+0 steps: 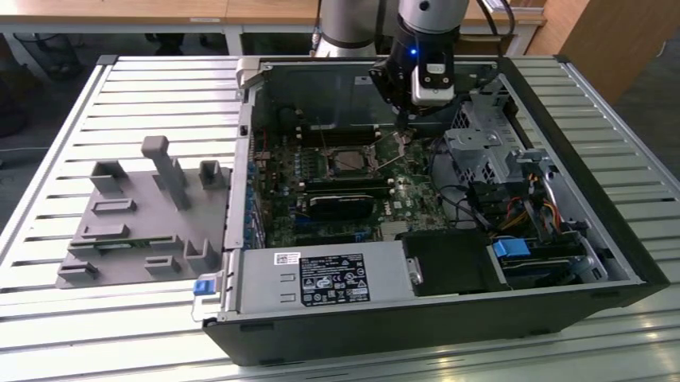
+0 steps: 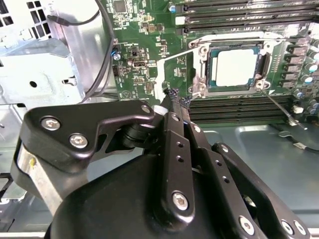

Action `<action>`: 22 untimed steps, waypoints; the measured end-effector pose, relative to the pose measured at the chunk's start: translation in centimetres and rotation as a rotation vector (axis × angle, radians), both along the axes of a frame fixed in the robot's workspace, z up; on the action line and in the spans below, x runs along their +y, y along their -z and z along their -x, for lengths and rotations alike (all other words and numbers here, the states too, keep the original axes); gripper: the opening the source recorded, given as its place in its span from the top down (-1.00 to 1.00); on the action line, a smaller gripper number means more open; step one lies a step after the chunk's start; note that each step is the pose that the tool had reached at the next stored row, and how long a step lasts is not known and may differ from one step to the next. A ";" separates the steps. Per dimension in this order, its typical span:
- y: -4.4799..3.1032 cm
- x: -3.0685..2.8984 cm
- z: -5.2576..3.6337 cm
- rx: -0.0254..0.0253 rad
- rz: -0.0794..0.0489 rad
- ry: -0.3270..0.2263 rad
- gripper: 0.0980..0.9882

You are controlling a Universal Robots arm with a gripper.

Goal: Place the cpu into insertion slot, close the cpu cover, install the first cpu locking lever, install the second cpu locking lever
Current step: 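Close the cpu cover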

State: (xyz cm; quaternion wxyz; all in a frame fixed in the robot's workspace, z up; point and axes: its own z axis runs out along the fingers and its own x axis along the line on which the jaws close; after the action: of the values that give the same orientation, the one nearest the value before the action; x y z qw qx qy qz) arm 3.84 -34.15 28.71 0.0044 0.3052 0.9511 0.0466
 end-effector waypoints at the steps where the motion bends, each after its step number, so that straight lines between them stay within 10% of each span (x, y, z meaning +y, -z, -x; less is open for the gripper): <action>1: 0.09 0.03 -0.05 0.0000 0.000 0.007 0.98; 15: 1.75 0.41 -0.89 0.0007 0.002 0.066 0.98; 22: 2.47 0.87 -1.47 0.0020 0.023 0.067 0.98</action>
State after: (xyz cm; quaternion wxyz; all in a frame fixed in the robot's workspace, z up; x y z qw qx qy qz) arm 5.31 -33.27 26.24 0.0085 0.3367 0.9409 0.0352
